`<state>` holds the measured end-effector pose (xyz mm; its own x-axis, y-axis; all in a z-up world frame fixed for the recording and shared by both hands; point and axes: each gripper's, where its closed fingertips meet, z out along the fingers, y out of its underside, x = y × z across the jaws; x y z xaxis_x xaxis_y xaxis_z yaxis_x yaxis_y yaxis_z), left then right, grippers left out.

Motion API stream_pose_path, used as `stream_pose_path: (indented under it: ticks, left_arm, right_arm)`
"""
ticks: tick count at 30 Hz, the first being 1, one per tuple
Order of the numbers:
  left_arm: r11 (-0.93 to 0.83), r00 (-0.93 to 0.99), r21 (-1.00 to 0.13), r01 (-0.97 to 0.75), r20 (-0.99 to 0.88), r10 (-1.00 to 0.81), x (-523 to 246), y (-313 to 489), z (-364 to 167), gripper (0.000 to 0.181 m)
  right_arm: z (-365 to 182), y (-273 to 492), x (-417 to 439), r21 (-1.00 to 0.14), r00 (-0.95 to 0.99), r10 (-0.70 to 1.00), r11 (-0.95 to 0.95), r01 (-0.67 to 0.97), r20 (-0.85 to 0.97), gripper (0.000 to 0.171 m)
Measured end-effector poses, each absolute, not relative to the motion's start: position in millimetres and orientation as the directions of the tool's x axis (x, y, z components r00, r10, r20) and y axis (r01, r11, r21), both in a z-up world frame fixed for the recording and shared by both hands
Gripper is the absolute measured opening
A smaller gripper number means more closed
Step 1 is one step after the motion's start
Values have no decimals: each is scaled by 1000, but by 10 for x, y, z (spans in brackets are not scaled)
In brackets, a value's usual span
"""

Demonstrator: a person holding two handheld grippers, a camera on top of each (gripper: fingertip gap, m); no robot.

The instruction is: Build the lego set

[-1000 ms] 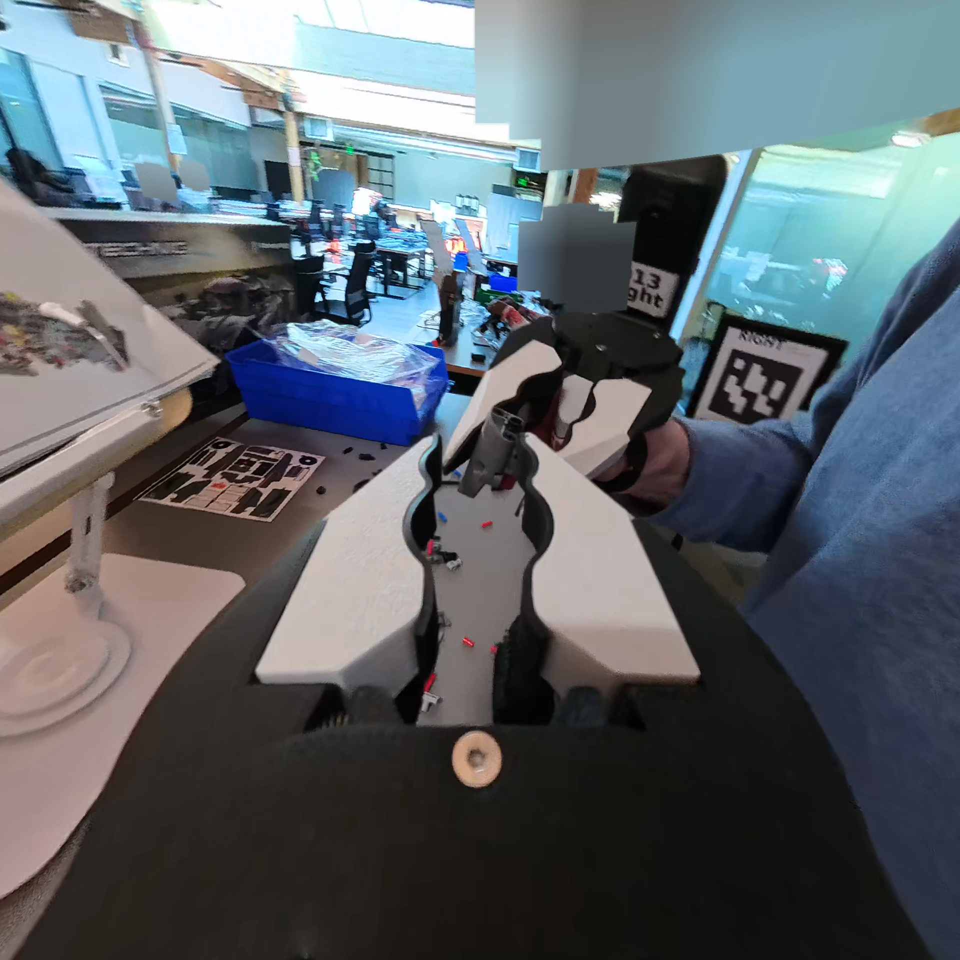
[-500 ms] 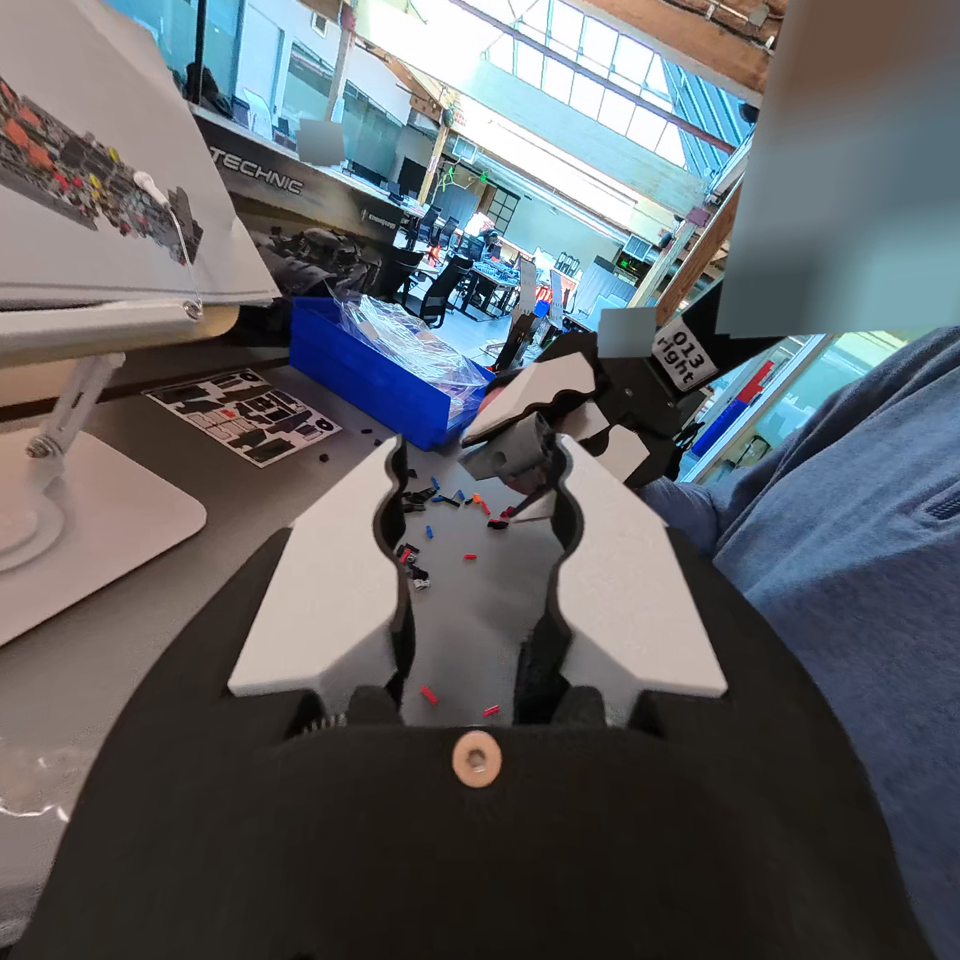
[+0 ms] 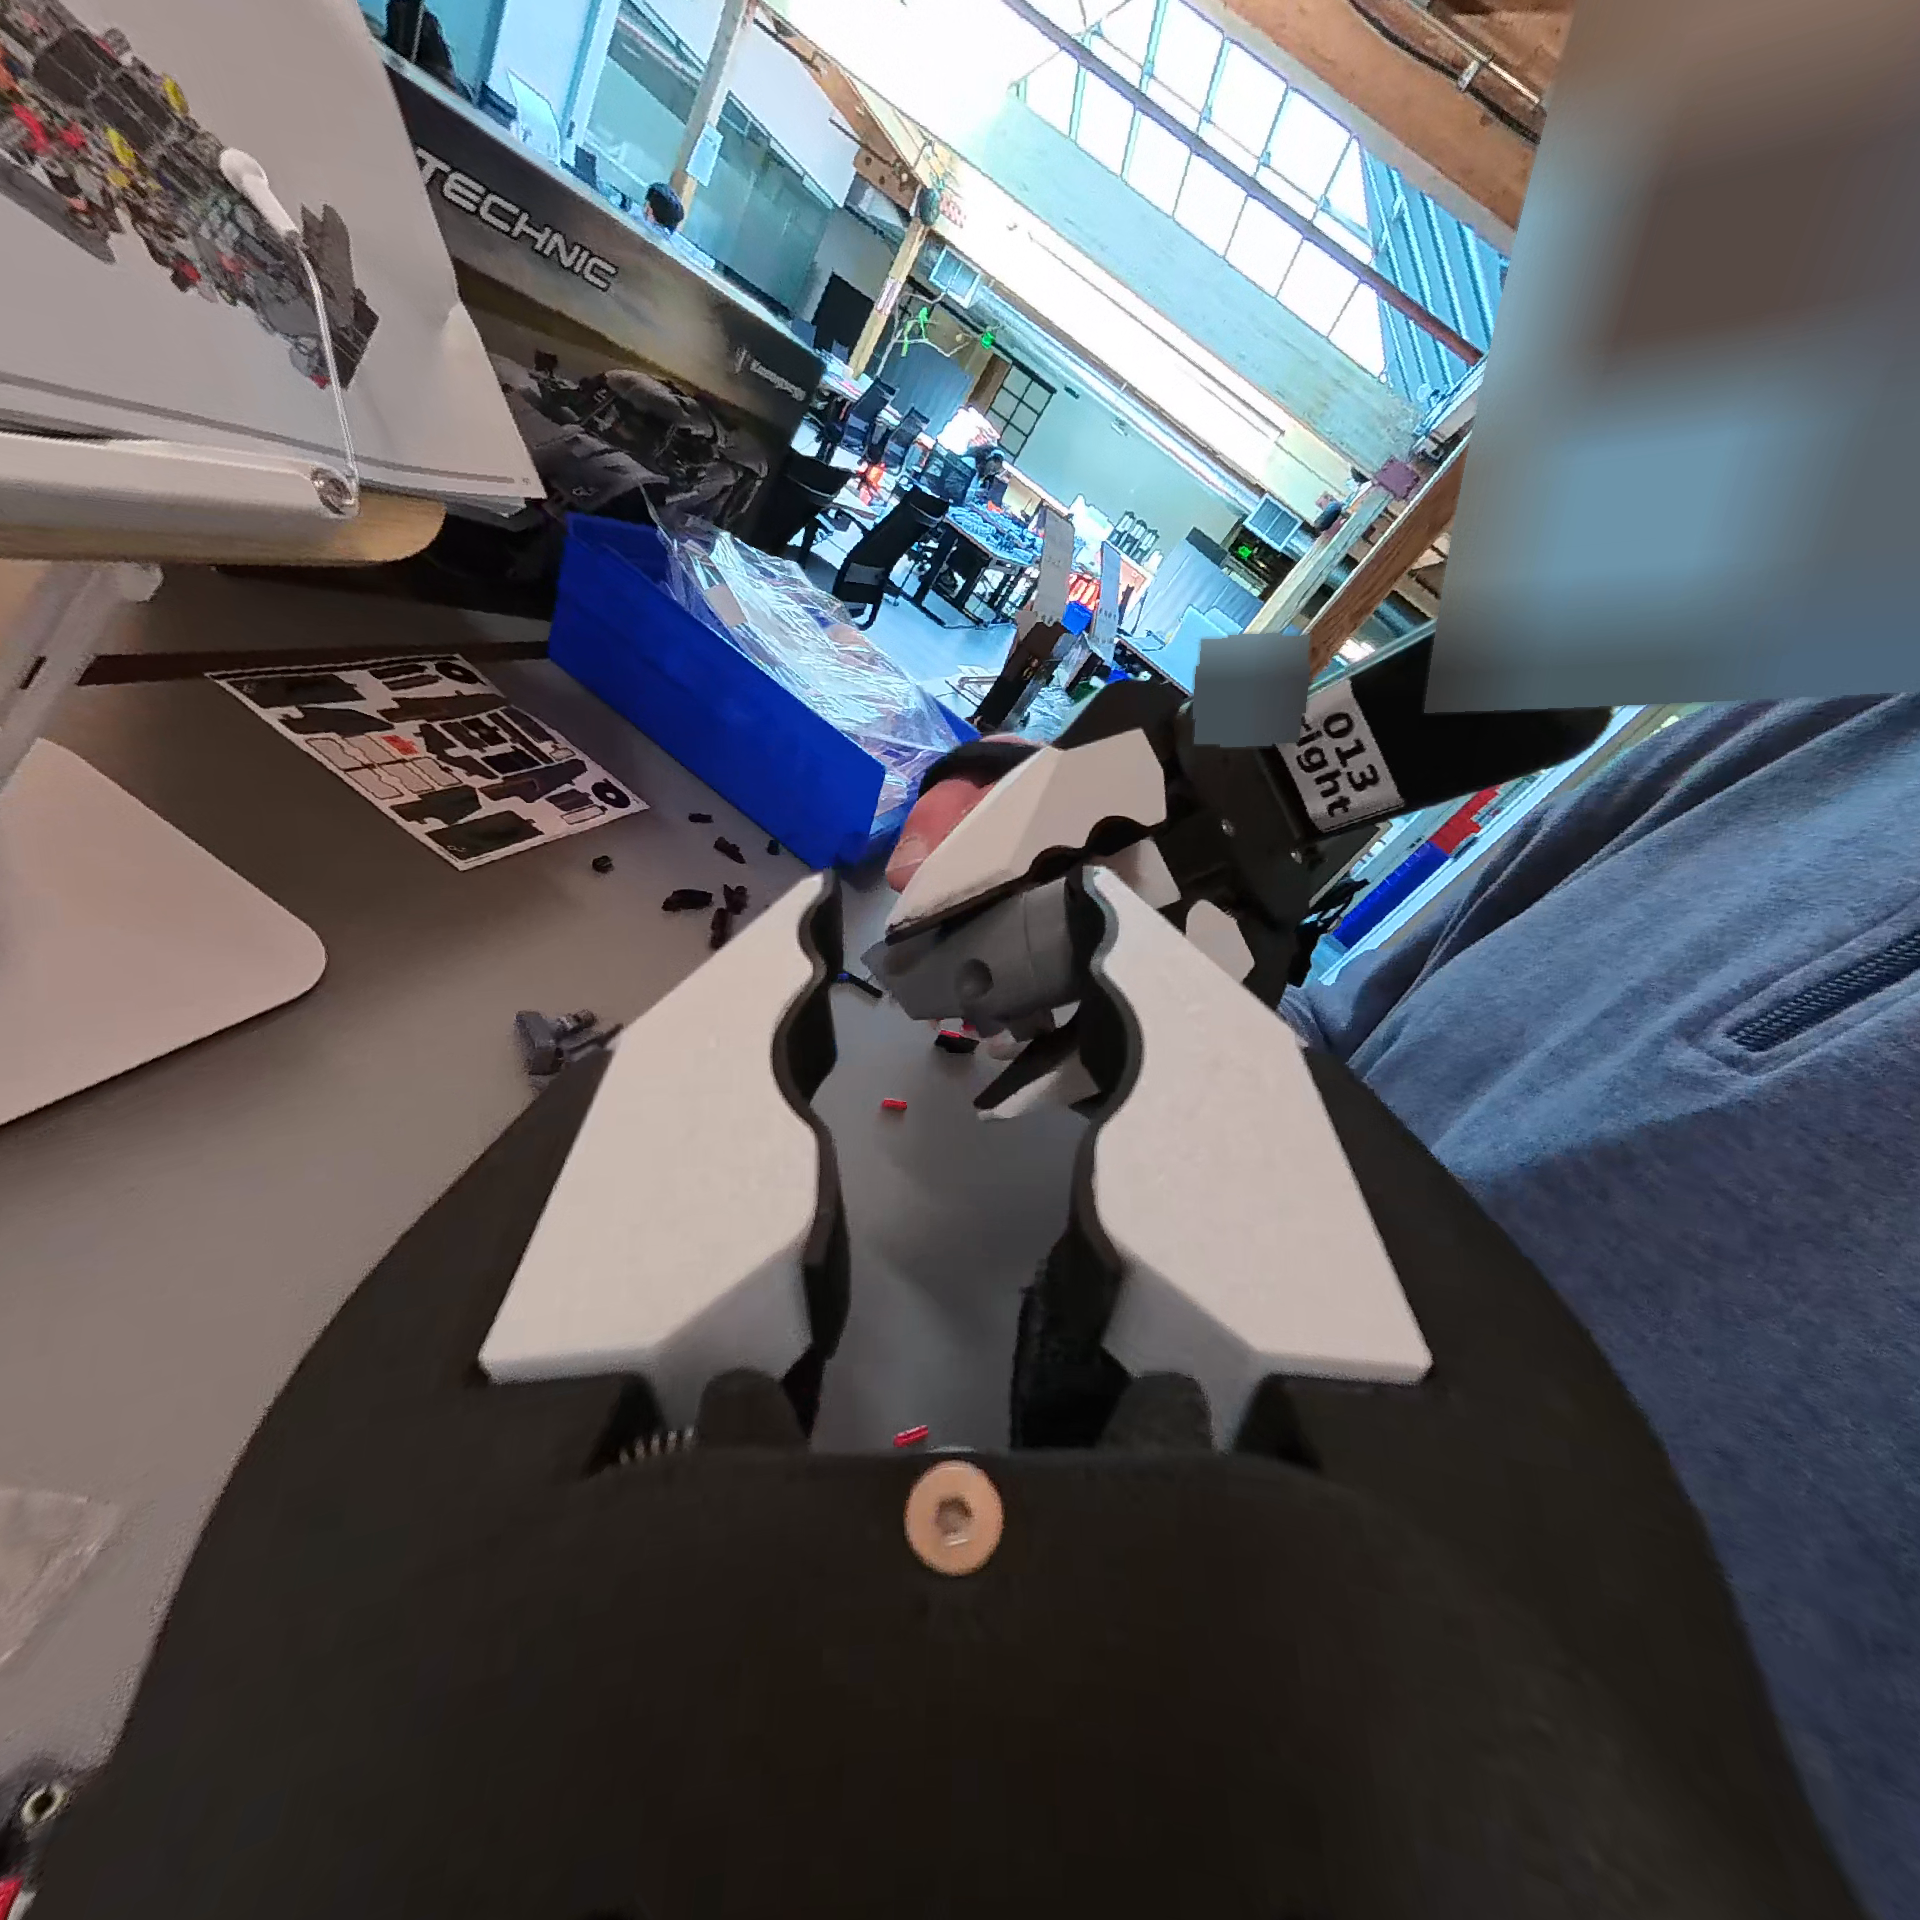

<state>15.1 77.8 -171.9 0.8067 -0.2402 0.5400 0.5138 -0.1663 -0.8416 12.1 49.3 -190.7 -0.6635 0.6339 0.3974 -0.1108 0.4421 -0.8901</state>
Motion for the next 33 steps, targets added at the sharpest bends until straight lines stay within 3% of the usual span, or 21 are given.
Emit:
stream_pose_path:
  ticks: [6, 11, 33]
  left_arm:
    - [-173, 767, -813, 556, 582, -269, 126, 822, -1733, 25]
    - [-189, 747, -807, 560, 590, -305, 146, 890, -1746, 0]
    - [-111, 794, -820, 561, 571, -209, -213, 800, -1612, 28]
  right_arm:
    - [-1986, 517, 95, -878, -658, 627, 465, -114, 417, 31]
    - [-2025, 569, 98, -875, -651, 630, 471, -113, 424, 31]
    - [-1875, 776, -90, -951, -660, 700, 298, -79, 274, 31]
